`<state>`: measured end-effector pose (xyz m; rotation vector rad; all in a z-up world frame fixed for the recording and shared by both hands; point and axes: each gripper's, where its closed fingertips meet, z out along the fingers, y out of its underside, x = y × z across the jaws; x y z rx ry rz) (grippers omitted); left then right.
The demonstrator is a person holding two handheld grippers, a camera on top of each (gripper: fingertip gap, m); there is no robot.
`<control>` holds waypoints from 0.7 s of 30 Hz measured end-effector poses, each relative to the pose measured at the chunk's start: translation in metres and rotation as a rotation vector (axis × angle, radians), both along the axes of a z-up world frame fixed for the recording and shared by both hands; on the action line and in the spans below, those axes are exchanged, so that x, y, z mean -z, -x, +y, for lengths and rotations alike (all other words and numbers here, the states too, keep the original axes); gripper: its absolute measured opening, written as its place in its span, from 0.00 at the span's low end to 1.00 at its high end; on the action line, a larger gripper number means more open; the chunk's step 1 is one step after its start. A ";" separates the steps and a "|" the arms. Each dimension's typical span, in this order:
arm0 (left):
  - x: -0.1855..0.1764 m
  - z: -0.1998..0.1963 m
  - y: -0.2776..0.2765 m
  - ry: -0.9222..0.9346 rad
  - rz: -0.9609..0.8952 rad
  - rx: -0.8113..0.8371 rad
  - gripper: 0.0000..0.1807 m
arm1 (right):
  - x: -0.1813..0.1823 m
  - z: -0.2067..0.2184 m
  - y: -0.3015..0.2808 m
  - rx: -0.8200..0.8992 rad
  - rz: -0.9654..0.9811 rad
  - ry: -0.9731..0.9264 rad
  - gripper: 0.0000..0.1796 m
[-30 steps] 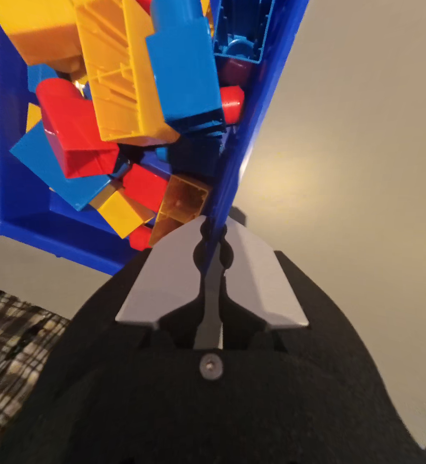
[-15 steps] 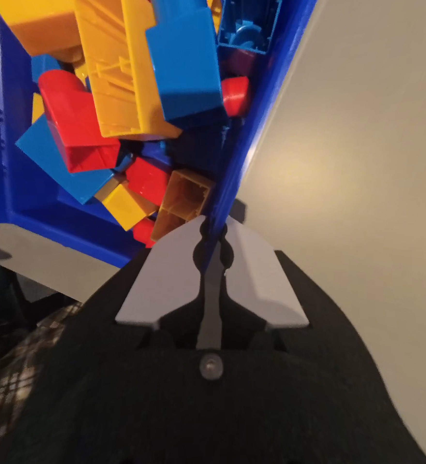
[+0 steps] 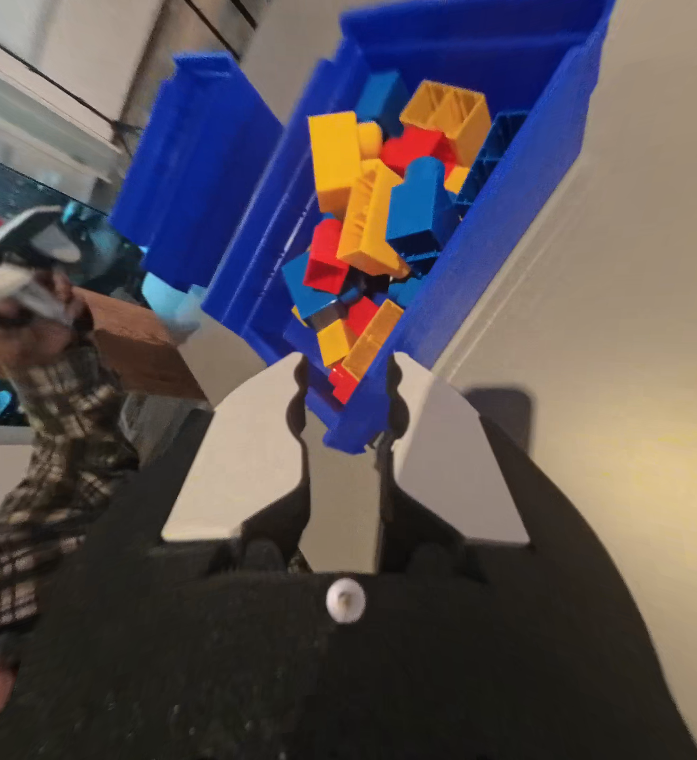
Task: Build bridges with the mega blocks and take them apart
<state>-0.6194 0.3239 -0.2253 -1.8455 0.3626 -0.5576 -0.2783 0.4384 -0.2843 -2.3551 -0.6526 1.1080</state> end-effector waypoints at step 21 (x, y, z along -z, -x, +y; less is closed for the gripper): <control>0.139 0.049 0.286 0.972 0.248 -0.590 0.41 | 0.033 -0.046 -0.118 0.016 -0.073 -0.418 0.40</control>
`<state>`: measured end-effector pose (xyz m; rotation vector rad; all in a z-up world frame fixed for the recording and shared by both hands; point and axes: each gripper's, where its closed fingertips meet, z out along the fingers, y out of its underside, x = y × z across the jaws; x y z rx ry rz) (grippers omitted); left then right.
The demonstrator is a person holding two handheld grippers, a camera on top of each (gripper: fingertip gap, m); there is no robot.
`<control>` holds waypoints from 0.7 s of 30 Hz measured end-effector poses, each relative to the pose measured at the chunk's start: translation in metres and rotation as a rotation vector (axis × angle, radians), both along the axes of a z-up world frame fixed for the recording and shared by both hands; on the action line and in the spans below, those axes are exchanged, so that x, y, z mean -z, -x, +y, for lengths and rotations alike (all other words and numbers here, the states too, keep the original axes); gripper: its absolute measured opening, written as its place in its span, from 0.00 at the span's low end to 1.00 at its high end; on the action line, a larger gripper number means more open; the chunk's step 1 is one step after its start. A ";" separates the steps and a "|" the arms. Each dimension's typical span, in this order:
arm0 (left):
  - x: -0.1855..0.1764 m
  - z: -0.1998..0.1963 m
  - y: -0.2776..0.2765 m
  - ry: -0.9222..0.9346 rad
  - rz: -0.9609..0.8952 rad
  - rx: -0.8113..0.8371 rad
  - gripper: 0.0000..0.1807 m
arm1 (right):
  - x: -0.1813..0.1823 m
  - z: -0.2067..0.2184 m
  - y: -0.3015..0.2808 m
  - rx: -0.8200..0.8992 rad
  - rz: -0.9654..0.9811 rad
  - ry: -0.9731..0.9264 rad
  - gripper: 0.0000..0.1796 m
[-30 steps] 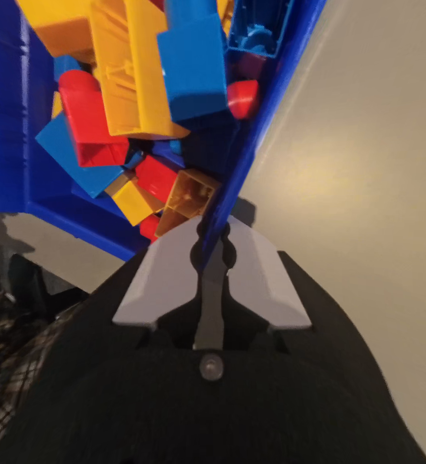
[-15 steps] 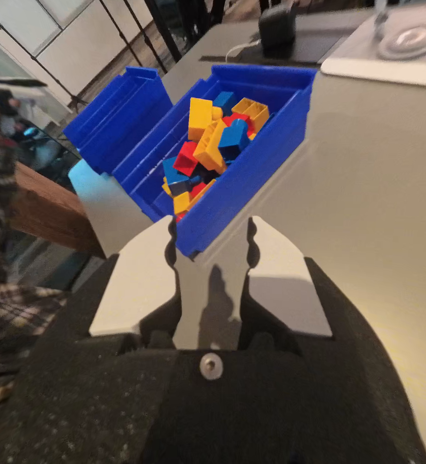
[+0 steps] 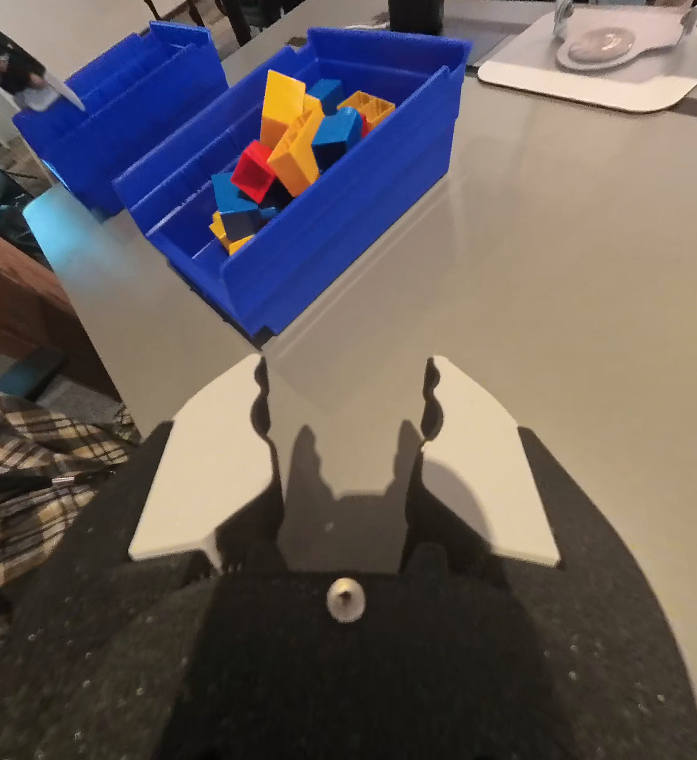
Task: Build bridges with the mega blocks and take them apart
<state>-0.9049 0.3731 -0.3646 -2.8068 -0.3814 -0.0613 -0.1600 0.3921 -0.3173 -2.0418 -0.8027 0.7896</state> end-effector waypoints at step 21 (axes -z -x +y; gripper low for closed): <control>0.025 0.005 -0.077 0.121 -0.074 0.245 0.04 | 0.018 -0.015 0.014 -0.039 0.035 0.075 0.35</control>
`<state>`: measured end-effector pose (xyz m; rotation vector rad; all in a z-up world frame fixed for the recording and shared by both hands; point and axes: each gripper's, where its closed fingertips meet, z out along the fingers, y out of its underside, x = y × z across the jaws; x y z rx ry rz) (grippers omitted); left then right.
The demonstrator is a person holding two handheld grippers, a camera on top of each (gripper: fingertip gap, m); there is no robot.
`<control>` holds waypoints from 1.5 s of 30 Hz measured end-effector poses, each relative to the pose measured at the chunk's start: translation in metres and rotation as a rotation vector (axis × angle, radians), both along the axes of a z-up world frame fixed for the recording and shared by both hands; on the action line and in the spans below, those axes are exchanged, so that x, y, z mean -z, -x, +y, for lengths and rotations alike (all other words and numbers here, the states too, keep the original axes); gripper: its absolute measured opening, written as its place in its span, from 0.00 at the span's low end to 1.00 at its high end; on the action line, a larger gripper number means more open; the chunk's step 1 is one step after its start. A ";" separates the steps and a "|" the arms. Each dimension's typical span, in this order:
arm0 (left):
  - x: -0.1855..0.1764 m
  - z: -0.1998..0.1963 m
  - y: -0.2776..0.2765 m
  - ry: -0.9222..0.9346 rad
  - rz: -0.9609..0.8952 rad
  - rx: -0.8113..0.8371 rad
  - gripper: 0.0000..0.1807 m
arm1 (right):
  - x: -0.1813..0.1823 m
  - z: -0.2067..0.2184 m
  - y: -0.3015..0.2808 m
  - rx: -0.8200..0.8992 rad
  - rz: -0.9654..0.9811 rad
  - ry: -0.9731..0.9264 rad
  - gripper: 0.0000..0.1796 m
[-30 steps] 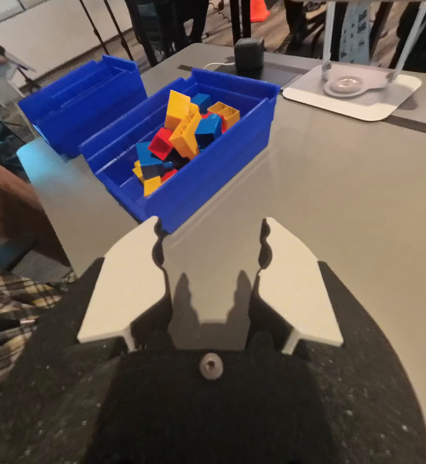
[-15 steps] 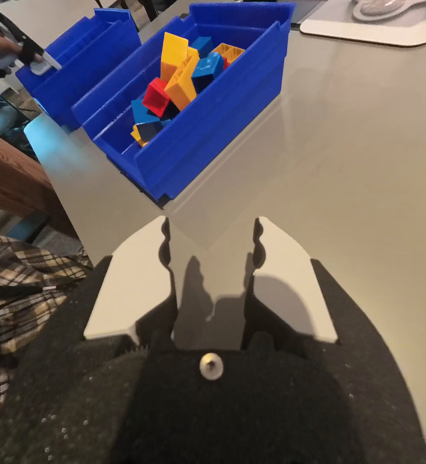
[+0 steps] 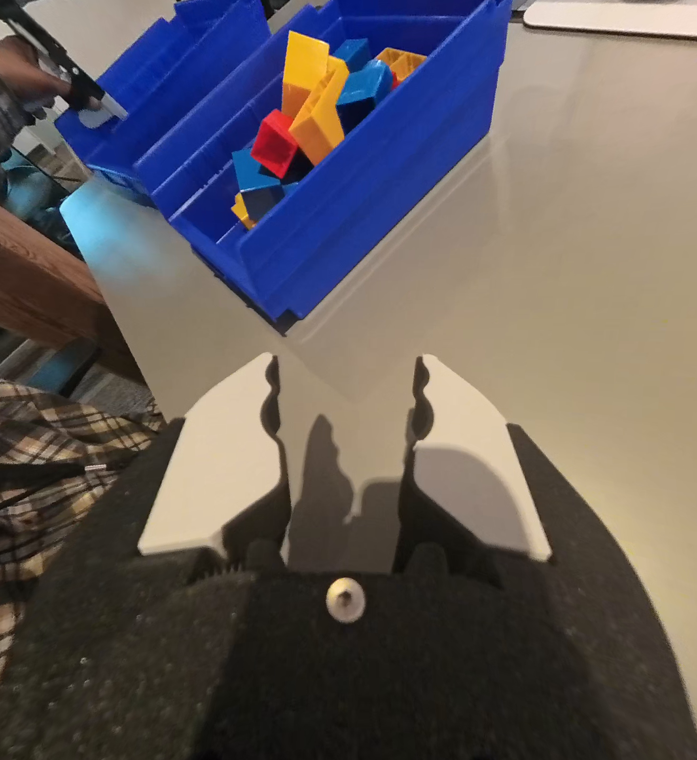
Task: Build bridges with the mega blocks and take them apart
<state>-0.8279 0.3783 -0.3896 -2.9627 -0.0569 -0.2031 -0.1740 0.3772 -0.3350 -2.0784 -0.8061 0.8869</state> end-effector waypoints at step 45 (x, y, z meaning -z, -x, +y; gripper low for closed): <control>-0.218 0.108 -0.329 -0.379 -0.030 0.554 0.03 | -0.242 0.151 0.077 -0.019 -0.580 -0.236 0.42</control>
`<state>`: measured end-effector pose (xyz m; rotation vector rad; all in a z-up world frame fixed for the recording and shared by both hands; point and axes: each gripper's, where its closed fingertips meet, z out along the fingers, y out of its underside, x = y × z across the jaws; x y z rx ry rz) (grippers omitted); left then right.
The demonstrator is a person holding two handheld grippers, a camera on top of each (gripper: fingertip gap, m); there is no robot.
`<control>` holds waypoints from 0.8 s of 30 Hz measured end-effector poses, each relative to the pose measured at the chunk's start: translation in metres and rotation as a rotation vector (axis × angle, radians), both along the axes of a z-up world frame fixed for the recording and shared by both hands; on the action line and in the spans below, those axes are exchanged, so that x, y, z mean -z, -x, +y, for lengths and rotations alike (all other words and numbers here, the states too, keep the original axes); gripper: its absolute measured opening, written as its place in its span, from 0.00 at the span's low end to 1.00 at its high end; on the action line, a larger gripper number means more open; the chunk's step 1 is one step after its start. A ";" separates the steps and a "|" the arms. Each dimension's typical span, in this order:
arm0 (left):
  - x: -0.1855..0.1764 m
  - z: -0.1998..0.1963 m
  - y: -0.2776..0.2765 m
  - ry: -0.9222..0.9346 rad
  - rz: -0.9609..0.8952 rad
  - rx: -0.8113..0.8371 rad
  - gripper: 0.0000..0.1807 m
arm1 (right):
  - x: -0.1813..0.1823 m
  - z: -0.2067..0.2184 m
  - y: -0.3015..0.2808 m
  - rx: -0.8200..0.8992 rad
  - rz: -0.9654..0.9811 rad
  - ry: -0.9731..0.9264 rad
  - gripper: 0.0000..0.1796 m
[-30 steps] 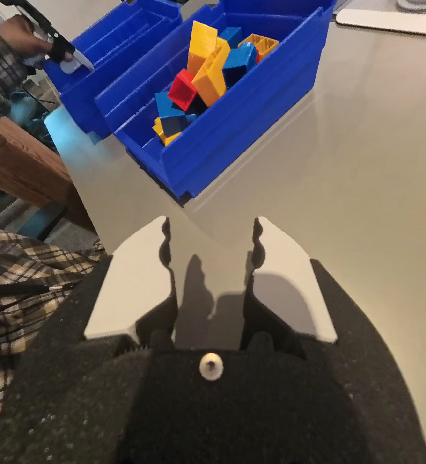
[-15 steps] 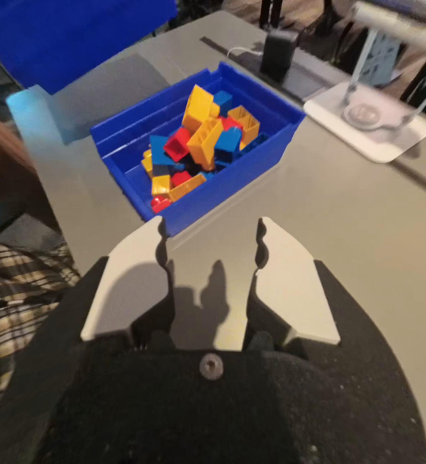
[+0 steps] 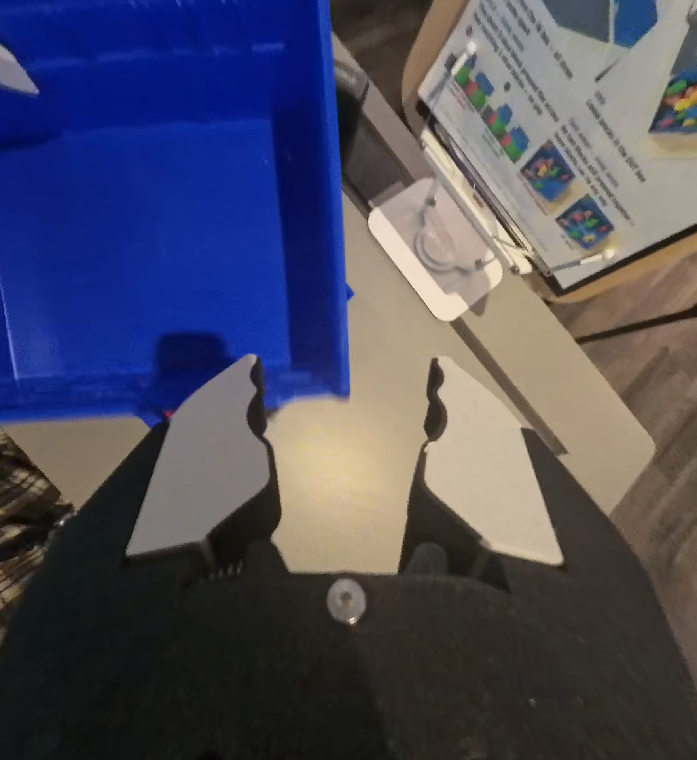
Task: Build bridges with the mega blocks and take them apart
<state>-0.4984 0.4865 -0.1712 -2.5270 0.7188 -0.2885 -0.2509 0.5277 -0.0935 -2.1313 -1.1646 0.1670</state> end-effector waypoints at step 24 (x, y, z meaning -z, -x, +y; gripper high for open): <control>-0.015 -0.096 -0.150 0.050 -0.530 0.440 0.35 | 0.047 -0.015 -0.173 0.116 -0.332 0.243 0.02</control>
